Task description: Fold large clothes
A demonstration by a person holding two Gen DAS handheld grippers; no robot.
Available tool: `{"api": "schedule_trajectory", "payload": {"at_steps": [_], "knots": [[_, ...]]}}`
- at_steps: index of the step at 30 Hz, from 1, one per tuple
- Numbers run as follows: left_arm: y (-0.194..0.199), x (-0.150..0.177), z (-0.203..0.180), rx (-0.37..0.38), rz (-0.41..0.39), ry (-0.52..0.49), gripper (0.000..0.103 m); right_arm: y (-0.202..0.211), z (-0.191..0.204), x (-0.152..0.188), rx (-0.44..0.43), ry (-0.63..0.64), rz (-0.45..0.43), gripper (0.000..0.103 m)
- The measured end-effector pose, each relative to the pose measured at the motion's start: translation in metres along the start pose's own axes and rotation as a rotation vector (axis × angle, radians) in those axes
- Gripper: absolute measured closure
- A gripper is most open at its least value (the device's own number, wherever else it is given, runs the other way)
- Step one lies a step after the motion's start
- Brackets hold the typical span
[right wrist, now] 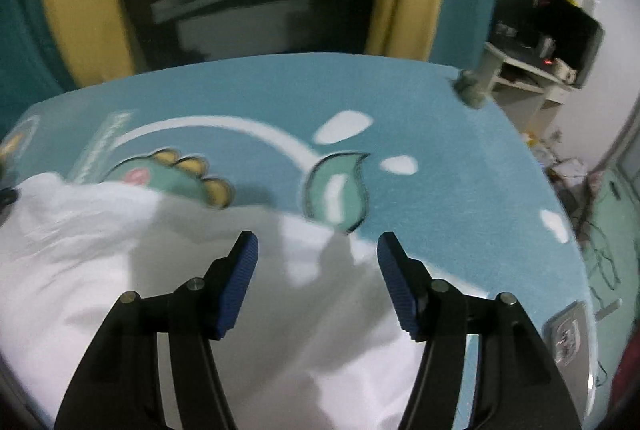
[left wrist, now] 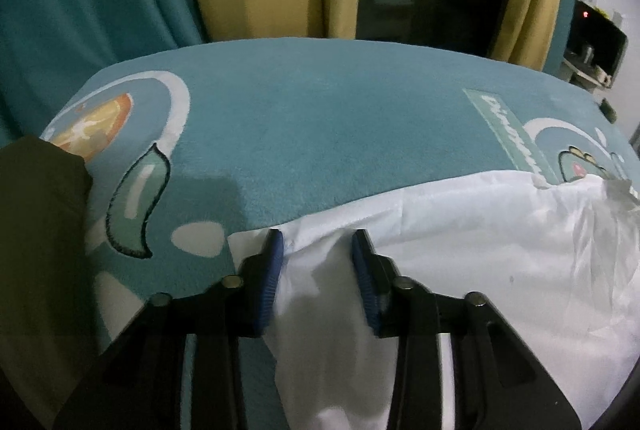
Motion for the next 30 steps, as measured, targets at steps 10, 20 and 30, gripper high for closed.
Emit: {"api": "schedule_trajectory", "payload": {"at_steps": [10,20,30], "knots": [[0.009,0.003,0.019,-0.025,-0.022,0.064,0.100,-0.025,0.014,0.027,-0.010,-0.031,0.075,0.041],[0.036,-0.022,-0.030,0.040,-0.031,-0.053,0.084,0.000,0.005,0.021,0.002,-0.077,0.020,0.041],[0.015,-0.024,-0.139,0.229,0.049,-0.194,0.084,0.022,0.000,0.020,-0.006,-0.097,-0.034,0.041]]}}
Point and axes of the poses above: each gripper's, at about its wrist camera, not at the fingertips, and y roughly against the way its jaws point, z to its left, x to its underside, the point moved 8 cm from there along -y, roughly the way its jaws point, and after that the axes turned 6 degrees about -z, right-handed, at the moved point
